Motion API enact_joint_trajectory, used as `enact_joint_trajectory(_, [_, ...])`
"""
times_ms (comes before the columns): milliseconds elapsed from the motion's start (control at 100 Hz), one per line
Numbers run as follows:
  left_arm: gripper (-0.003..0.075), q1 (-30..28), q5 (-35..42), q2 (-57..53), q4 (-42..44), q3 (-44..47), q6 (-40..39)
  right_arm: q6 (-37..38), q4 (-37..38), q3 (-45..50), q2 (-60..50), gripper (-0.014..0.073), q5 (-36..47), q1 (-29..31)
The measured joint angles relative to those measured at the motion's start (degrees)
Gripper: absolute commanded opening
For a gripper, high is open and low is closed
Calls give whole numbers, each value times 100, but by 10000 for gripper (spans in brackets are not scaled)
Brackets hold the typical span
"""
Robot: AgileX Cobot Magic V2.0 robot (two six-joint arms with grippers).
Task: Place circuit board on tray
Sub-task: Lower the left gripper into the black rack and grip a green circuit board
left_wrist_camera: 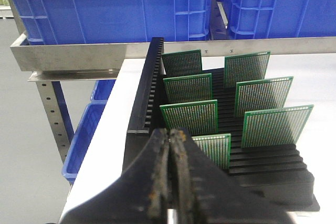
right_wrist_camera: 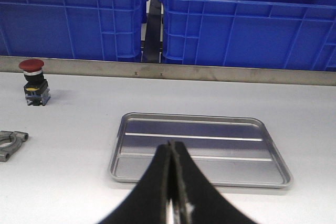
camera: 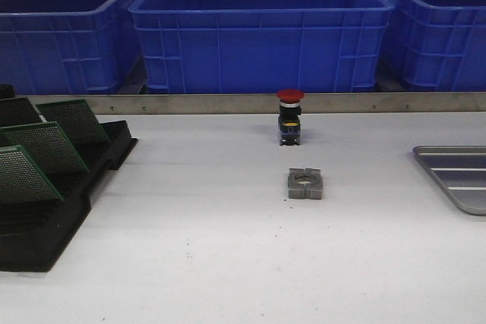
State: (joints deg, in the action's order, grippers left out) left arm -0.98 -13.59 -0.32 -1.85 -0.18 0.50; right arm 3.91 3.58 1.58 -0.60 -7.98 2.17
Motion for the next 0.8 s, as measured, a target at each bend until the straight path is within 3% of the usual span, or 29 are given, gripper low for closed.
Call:
enact_joint_trajectory(520, [-17, 0, 28, 0, 0, 0, 0, 0, 0, 0, 0, -60, 0, 0])
enact_joint_trajectory(800, [-17, 0, 1092, 0, -247, 0, 0, 0, 0, 0, 0, -60, 0, 0])
